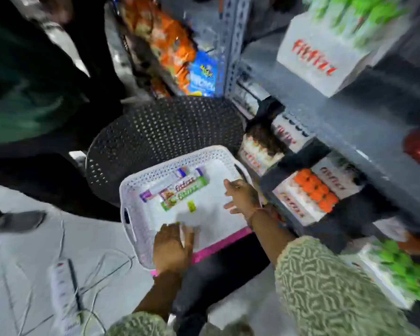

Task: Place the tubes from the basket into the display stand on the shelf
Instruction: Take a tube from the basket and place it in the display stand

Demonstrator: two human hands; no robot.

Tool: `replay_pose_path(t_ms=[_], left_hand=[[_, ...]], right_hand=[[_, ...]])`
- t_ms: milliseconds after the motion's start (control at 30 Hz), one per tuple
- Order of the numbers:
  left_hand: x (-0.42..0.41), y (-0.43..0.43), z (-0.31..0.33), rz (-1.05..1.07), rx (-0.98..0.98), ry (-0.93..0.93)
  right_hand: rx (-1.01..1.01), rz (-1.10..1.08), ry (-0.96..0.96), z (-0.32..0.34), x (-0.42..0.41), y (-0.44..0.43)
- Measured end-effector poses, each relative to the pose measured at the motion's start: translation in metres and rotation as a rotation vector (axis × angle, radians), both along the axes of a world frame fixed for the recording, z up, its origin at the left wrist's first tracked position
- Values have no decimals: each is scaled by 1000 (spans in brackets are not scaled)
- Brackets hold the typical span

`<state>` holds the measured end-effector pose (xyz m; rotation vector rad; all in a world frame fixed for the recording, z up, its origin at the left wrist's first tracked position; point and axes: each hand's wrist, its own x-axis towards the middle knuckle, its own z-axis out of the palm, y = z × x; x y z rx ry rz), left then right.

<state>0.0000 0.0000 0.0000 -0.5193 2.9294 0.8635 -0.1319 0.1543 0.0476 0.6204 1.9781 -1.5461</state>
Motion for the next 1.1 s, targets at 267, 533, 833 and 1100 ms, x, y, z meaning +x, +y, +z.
replay_pose_path(t_ms=[267,533,833,1100], left_hand=[[18,-2,-43,-132,-171,-36],[16,0,-39,-126,-180,-82],[5,11,-19,-187,-99,-77],[-77,211,89,-620,67,452]], right_hand=[[-43,-188,-154,-79,-44,-82],[-145,-410,-96,-86,-46,-87],[-407,-516,279,36,-5,44],[-127,-678,758,184,85,233]])
